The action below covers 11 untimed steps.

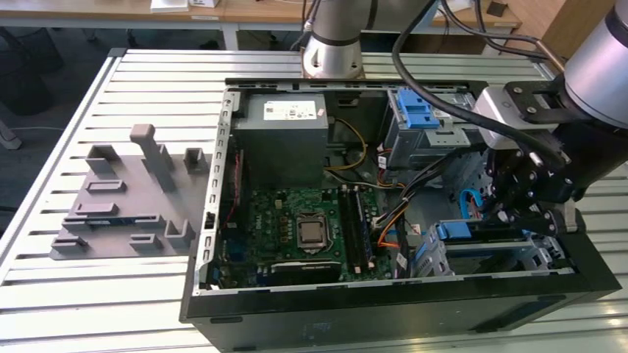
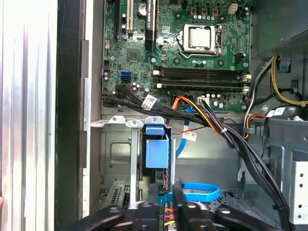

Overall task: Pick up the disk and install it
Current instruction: 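Insert the second disk wire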

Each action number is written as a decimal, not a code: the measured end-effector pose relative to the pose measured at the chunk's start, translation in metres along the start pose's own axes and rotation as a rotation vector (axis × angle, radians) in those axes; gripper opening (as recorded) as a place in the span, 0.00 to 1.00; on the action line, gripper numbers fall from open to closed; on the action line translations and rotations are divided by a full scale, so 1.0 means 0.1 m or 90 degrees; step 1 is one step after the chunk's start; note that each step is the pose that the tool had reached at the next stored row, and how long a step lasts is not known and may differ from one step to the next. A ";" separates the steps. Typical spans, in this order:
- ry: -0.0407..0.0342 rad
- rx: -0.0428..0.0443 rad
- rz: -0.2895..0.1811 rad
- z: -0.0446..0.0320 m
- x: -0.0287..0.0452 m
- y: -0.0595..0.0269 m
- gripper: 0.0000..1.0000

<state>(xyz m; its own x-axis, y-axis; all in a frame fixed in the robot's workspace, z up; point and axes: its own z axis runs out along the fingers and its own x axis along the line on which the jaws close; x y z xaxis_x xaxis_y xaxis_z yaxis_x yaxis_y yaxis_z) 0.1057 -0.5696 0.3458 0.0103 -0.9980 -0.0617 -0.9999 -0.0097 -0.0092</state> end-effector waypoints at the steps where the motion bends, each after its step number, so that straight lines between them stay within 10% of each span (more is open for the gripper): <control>1: 0.0000 0.0000 0.000 0.000 0.000 0.000 0.22; 11: 0.0001 -0.0001 0.000 -0.002 0.000 0.000 0.11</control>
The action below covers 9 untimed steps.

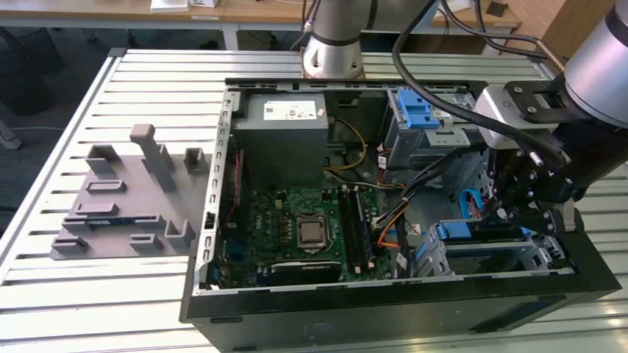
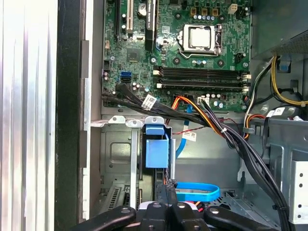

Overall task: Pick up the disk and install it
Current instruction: 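Insert the second disk wire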

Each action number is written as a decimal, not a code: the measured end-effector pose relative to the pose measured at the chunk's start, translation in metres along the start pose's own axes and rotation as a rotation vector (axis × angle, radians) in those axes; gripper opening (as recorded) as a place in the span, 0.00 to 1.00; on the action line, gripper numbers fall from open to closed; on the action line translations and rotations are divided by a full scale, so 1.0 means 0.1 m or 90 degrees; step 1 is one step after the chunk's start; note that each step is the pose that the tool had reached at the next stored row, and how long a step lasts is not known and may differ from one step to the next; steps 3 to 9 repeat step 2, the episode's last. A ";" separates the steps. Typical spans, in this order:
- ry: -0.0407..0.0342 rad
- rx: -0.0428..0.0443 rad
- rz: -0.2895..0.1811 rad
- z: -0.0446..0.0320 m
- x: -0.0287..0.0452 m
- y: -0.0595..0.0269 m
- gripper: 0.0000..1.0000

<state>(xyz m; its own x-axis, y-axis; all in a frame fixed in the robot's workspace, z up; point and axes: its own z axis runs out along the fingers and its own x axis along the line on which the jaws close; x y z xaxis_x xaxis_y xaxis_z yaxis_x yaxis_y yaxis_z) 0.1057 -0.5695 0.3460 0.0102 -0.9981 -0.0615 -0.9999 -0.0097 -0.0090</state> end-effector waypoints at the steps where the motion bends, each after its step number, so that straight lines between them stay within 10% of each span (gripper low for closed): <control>1: 0.0000 0.0000 0.000 0.000 0.000 0.000 0.11; 9: 0.0000 0.0000 0.000 0.000 0.000 0.000 0.11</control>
